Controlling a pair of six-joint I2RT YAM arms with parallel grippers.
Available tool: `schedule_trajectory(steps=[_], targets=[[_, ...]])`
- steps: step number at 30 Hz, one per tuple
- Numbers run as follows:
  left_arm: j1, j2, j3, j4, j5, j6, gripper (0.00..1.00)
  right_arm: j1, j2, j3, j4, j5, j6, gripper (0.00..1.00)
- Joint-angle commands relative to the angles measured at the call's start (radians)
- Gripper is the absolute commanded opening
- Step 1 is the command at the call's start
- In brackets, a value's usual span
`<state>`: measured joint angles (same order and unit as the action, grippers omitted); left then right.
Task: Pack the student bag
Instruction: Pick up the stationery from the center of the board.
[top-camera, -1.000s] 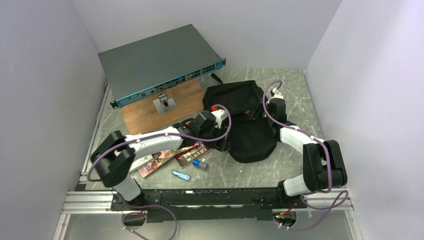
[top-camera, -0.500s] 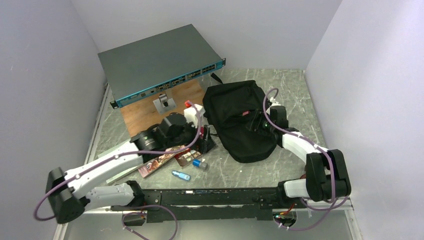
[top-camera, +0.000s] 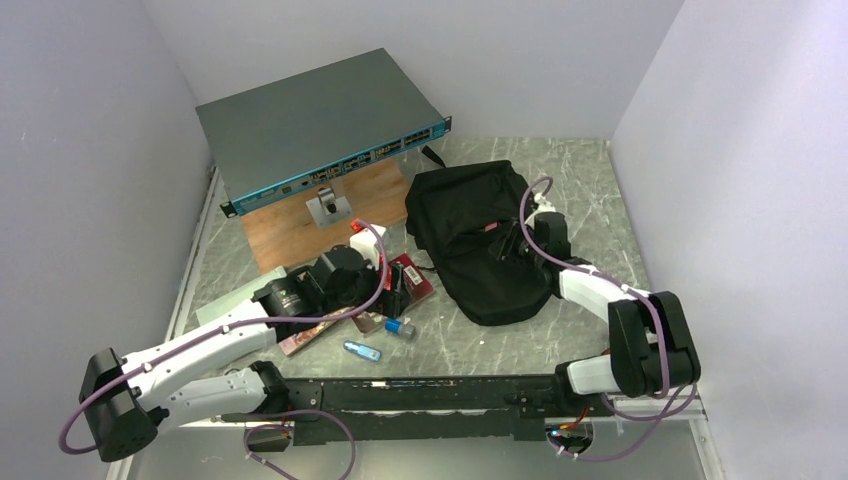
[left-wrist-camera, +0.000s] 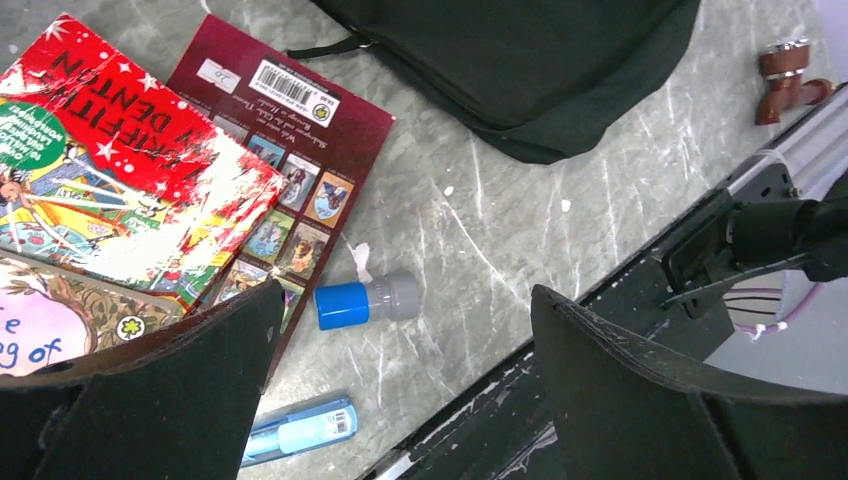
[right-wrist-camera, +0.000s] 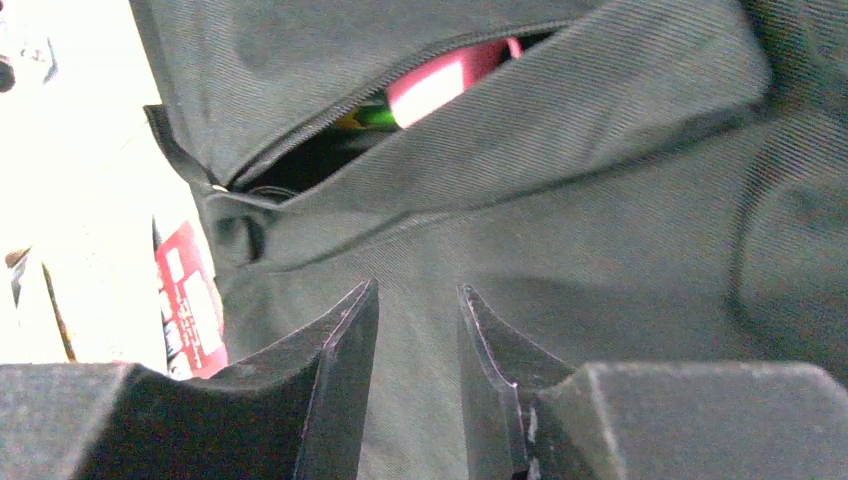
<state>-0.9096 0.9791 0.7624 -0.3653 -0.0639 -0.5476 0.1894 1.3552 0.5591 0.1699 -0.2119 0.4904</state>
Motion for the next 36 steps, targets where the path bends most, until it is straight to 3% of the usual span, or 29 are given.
schedule_trajectory(steps=[1, 7, 13, 17, 27, 36], targets=[[-0.003, -0.008, -0.009, 0.015, -0.059, -0.02, 1.0, 0.066, 0.044, 0.076, 0.13, 0.0, 0.033, 0.37], [-0.004, -0.02, -0.023, -0.075, -0.169, -0.028, 1.0, 0.292, -0.005, 0.05, 0.144, 0.042, -0.006, 0.52], [-0.004, -0.182, -0.095, -0.094, -0.271, -0.078, 1.0, 0.56, -0.075, 0.023, 0.052, 0.063, -0.166, 0.69], [-0.002, -0.26, -0.128, -0.088, -0.295, -0.104, 1.0, 0.656, -0.066, -0.006, 0.075, 0.014, -0.178, 0.76], [-0.004, -0.306, -0.128, -0.118, -0.287, -0.127, 1.0, 0.916, 0.121, 0.093, -0.009, 0.221, -0.206, 0.77], [-0.003, -0.248, -0.107, -0.121, -0.286, -0.129, 1.0, 0.982, 0.25, 0.175, -0.064, 0.336, -0.213, 0.73]])
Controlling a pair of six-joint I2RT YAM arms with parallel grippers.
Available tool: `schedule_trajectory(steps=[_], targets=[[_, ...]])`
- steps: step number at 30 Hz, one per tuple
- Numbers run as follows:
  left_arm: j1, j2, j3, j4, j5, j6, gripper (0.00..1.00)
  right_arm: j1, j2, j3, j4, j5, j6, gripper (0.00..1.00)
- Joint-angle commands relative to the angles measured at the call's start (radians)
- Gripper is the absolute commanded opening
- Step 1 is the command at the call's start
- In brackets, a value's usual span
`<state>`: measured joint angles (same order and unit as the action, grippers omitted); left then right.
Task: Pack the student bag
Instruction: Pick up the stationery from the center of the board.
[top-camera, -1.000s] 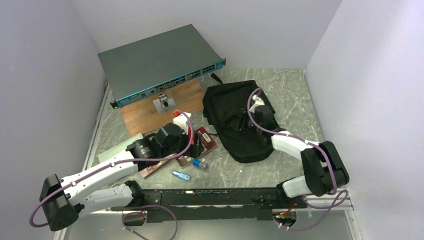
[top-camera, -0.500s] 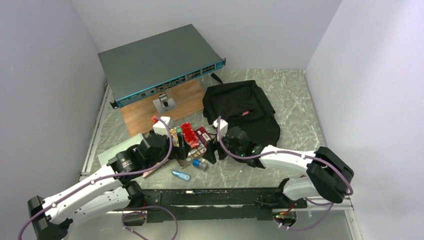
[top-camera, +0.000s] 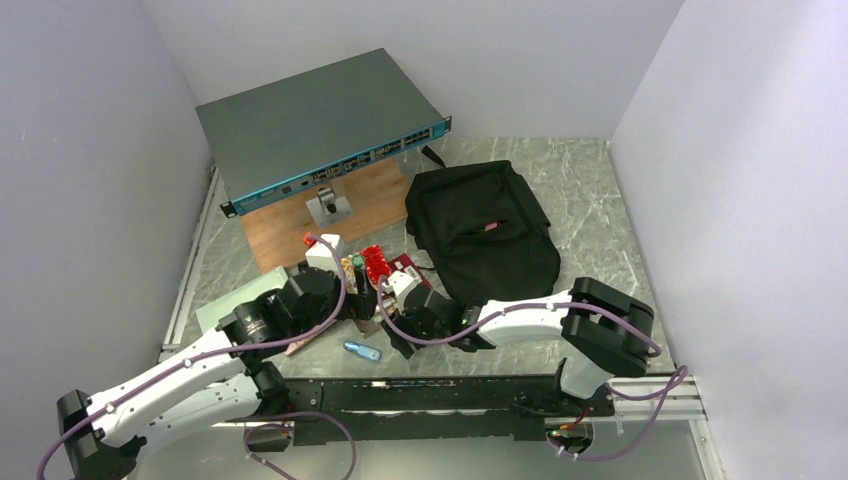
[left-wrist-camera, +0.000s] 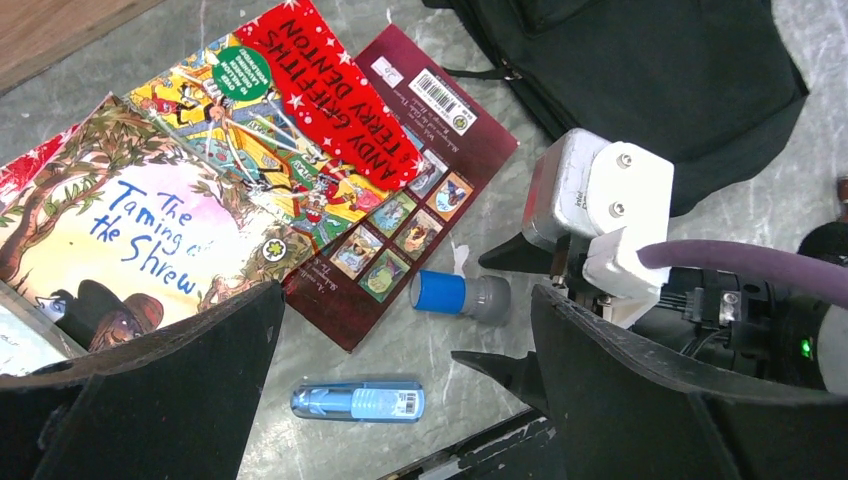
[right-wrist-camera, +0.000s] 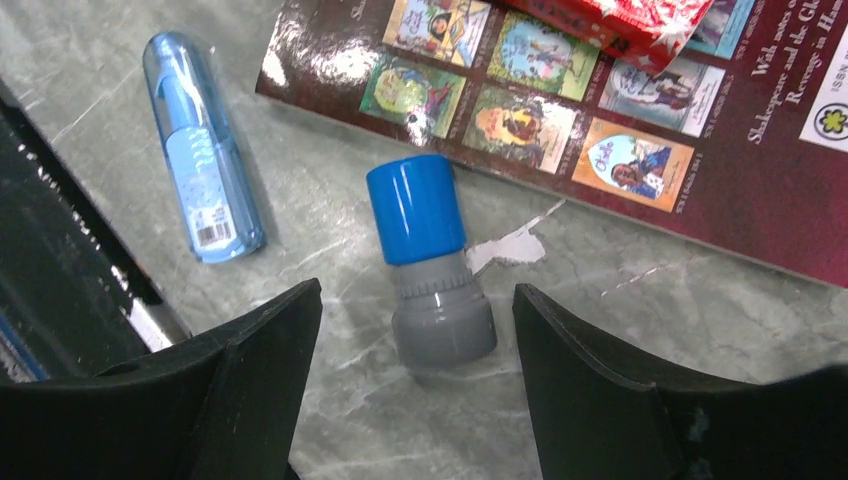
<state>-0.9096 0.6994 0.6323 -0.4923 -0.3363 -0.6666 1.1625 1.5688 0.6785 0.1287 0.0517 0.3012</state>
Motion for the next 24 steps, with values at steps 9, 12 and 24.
schedule_trajectory(steps=[9, 12, 24], targets=[[-0.002, 0.038, -0.023, 0.058, 0.008, -0.012, 1.0, 0.029, -0.006, 0.014, 0.002, 0.098, 0.016, 0.37], [-0.003, 0.075, 0.001, 0.051, -0.015, 0.008, 0.99, 0.028, -0.057, 0.016, -0.027, 0.13, 0.013, 0.17], [0.029, 0.222, 0.051, 0.153, 0.069, 0.03, 0.99, -0.37, -0.43, 0.018, -0.233, 0.068, 0.152, 0.0]])
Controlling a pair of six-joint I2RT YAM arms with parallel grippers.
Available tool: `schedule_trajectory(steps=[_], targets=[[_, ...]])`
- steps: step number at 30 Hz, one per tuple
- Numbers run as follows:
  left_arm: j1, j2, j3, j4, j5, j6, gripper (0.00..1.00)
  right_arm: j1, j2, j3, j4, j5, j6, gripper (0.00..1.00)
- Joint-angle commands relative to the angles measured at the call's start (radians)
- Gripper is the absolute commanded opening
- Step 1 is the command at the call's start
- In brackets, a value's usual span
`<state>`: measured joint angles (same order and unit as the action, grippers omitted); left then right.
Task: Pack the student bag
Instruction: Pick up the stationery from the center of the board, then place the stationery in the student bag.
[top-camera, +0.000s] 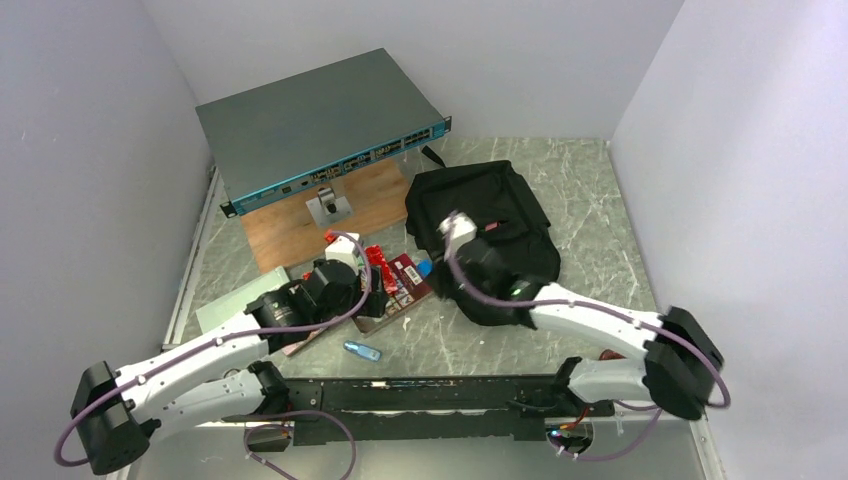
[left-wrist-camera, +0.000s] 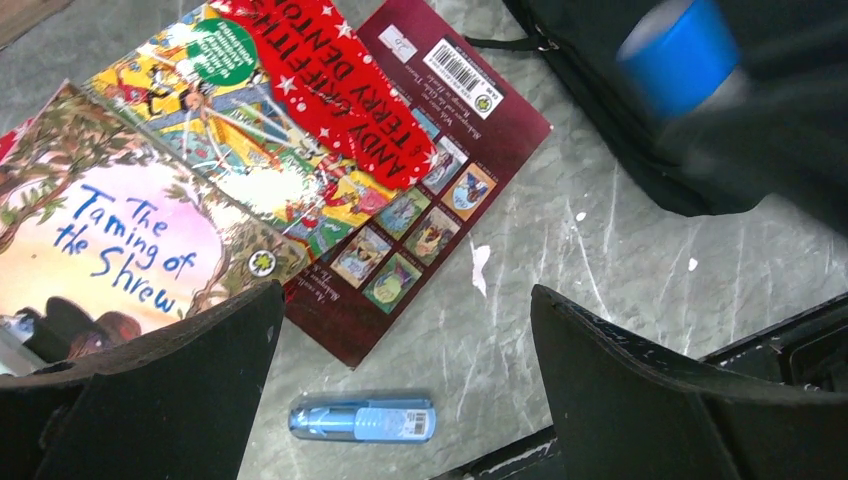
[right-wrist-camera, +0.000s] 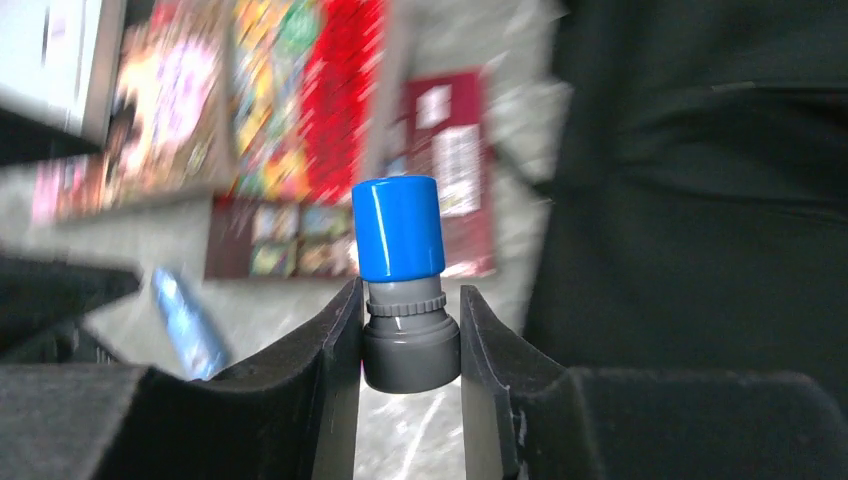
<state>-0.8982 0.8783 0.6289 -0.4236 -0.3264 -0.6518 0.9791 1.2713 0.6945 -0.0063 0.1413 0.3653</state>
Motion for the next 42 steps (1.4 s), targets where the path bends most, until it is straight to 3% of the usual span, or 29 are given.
schedule_trajectory(steps=[1, 6, 14, 24, 28, 34, 38, 42], targets=[[0.017, 0.059, 0.054, 0.115, 0.083, 0.019, 0.99, -0.243, -0.155, -0.001, -0.116, -0.035, 0.093, 0.0], [0.027, 0.21, 0.093, 0.244, 0.222, -0.001, 0.99, -0.55, -0.117, 0.05, -0.209, -0.196, 0.093, 0.0], [0.026, 0.583, 0.26, 0.414, 0.463, -0.039, 0.97, -0.762, 0.056, 0.105, -0.175, -0.369, 0.078, 0.0], [0.026, 0.908, 0.426, 0.531, 0.613, -0.075, 0.79, -0.804, 0.293, 0.205, -0.043, -0.561, 0.15, 0.0], [0.025, 0.967, 0.445, 0.508, 0.609, -0.062, 0.72, -0.82, 0.324, 0.201, 0.068, -0.569, 0.264, 0.0], [0.025, 1.027, 0.432, 0.514, 0.59, -0.086, 0.69, -0.861, 0.351, 0.166, 0.222, -0.559, 0.441, 0.0], [0.026, 1.03, 0.413, 0.487, 0.572, -0.088, 0.64, -0.876, 0.368, 0.101, 0.415, -0.533, 0.559, 0.0], [0.024, 1.006, 0.376, 0.51, 0.561, -0.088, 0.62, -0.876, 0.436, 0.188, 0.363, -0.568, 0.534, 0.0]])
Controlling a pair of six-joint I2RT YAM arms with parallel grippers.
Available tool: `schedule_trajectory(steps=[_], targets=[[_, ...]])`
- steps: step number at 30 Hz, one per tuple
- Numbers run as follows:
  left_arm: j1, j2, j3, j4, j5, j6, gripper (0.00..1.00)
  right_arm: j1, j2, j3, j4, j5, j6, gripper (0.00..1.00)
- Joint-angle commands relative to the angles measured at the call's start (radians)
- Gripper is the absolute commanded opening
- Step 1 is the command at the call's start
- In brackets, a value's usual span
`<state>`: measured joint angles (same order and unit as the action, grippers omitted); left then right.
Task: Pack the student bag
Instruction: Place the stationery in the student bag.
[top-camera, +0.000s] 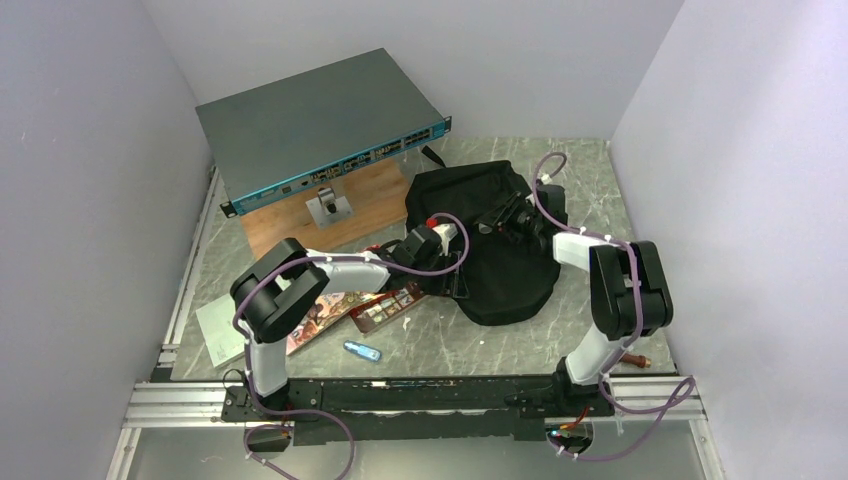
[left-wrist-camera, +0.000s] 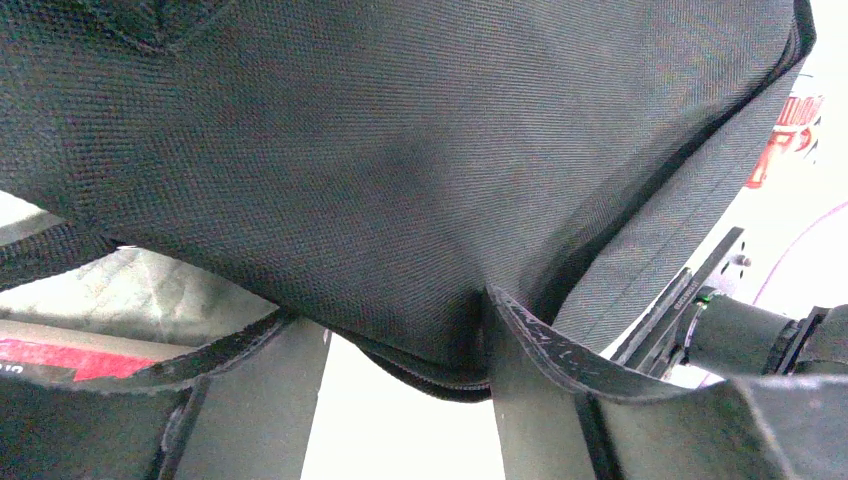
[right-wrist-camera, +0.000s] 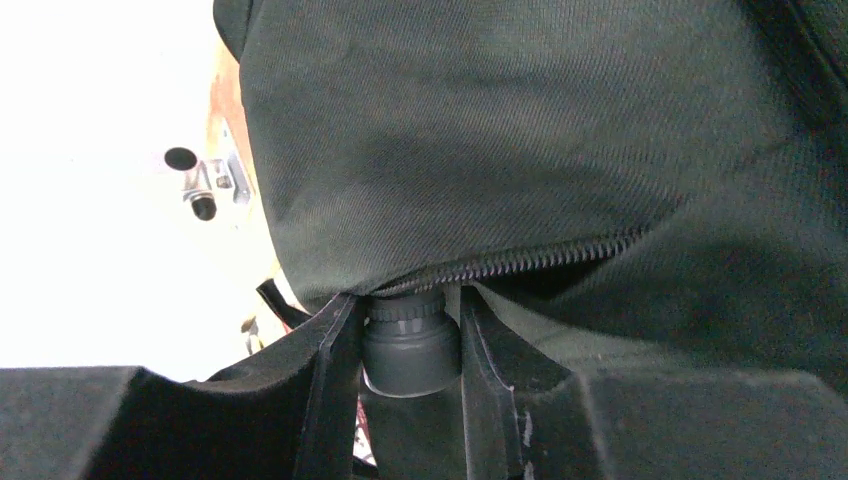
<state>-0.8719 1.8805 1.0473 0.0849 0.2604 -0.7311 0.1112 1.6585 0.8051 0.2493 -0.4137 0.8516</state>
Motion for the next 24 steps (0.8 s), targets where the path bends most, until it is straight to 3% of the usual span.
schedule_trajectory(steps=[1, 7, 11, 16, 20, 24], targets=[[-0.001, 0.0, -0.047, 0.001, -0.027, -0.009, 0.62, -0.007, 0.05, 0.089, 0.082, -0.029, 0.03, 0.0], [-0.002, 0.0, -0.061, 0.03, -0.005, -0.026, 0.61, -0.006, -0.01, -0.019, 0.201, 0.038, 0.036, 0.02], [-0.01, -0.015, -0.07, 0.021, -0.029, -0.017, 0.61, 0.008, 0.059, 0.002, 0.295, 0.058, 0.074, 0.25], [-0.016, -0.018, -0.074, 0.035, -0.024, -0.024, 0.61, 0.018, 0.044, 0.028, 0.181, 0.093, -0.015, 0.53], [-0.021, -0.029, -0.065, 0.021, -0.03, -0.015, 0.61, 0.017, -0.021, -0.006, 0.16, 0.075, -0.07, 0.69], [-0.027, -0.038, -0.056, 0.012, -0.03, 0.004, 0.61, 0.018, -0.07, 0.018, 0.021, 0.08, -0.164, 0.81]])
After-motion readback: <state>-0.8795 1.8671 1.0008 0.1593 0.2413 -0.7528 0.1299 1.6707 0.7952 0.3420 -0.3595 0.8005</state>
